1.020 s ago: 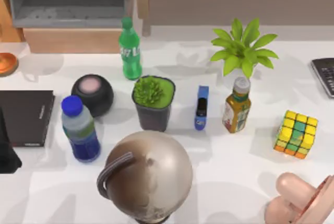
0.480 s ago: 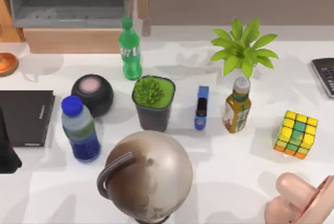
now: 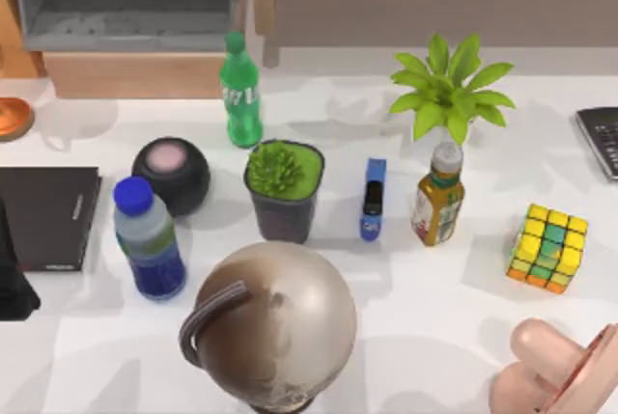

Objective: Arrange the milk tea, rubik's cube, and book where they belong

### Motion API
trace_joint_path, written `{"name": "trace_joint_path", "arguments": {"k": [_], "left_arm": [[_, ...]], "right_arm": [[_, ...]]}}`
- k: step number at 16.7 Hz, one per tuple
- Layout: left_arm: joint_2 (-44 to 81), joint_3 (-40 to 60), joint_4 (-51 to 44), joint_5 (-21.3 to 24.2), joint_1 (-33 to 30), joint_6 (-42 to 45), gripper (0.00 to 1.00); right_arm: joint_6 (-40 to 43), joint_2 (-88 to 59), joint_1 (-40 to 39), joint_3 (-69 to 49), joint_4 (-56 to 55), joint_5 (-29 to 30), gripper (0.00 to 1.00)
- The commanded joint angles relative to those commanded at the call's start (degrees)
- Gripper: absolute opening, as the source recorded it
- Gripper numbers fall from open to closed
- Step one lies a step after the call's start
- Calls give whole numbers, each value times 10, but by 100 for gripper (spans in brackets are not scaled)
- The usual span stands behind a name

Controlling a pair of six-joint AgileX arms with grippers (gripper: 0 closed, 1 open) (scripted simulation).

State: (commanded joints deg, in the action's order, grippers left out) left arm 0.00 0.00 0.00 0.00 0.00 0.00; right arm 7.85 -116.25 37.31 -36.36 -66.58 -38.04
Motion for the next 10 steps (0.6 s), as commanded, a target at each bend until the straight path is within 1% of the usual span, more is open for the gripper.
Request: {"name": "trace_joint_path", "arguments": {"k": [3,8,10], "left_arm": [[0,0,0,0,0,0,100],[0,0,0,0,0,0,100],[0,0,0,0,0,0,100]], "right_arm": [[5,15,17,28,-12,-14,100],[5,14,15,28,-9,-14,100],[6,30,18,30,8,-17,100]]}}
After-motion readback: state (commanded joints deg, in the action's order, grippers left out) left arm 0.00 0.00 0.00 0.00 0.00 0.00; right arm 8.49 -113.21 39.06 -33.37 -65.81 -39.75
